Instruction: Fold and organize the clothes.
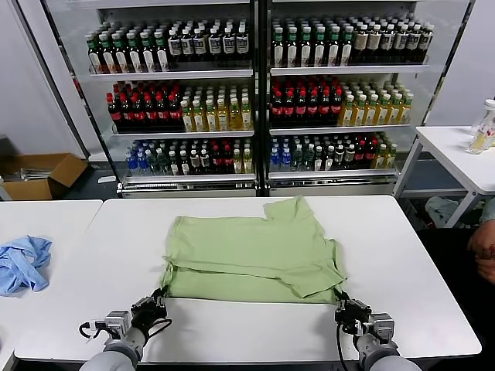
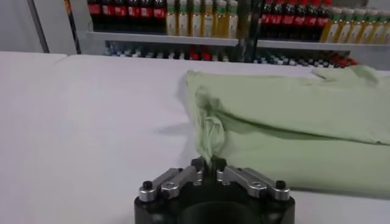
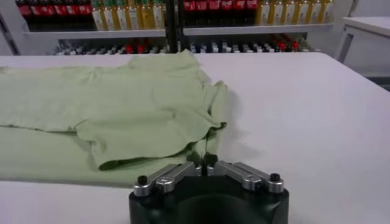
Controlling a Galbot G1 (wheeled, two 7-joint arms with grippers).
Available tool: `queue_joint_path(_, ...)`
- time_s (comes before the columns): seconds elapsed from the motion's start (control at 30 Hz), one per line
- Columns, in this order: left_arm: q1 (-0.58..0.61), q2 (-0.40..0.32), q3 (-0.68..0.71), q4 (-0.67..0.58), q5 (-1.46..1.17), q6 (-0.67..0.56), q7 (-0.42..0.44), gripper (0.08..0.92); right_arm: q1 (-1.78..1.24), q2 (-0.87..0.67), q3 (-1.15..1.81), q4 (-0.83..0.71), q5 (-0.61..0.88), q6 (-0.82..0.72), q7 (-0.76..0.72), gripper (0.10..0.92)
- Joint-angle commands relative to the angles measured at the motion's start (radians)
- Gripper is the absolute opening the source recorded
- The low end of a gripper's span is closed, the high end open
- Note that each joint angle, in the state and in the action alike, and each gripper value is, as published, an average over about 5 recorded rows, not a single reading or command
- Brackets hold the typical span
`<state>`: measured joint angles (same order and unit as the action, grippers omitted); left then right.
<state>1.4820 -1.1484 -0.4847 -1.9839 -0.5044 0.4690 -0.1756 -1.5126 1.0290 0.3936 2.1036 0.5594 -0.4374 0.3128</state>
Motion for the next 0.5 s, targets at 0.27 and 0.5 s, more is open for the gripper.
queue_joint_path(0.27,0.368,0.087,-0.121,-0.317,0.002,0.048,-0.019,0.094,-0.213,-0.043,0.057,0.232,-0.006,-0.015,0.008,0.122)
queue_joint_path(0.5,0.473,0.105,-0.158,-0.332,0.007,0.024,-0.033,0.093,-0.32,-0.028,0.068,0.271,-0.059,0.001,0.009,0.122)
